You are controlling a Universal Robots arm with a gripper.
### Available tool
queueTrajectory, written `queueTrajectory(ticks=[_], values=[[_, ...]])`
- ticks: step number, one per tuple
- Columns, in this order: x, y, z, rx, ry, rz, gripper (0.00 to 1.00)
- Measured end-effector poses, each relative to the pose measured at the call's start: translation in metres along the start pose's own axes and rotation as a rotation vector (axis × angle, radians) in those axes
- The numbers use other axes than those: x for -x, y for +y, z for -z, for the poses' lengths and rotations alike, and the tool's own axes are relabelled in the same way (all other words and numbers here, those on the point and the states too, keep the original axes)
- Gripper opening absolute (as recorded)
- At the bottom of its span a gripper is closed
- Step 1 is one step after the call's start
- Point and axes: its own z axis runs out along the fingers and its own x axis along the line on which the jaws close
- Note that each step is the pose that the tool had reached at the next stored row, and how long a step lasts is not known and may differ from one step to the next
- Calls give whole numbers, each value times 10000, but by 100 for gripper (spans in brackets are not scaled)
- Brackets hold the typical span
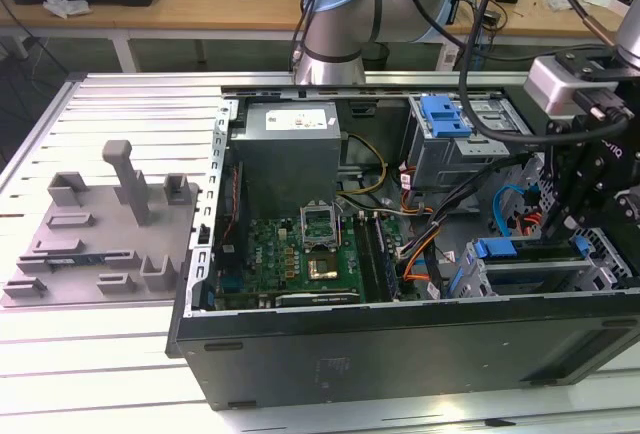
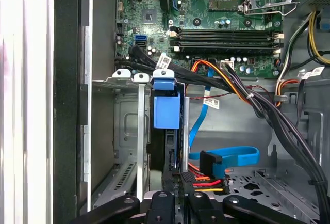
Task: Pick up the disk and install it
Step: 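Insert the first disk wire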
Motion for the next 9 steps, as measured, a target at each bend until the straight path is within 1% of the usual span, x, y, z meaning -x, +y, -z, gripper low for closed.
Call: queueTrajectory(ticks=[9], values=[[-1, -10, -36, 0, -8, -8, 17]])
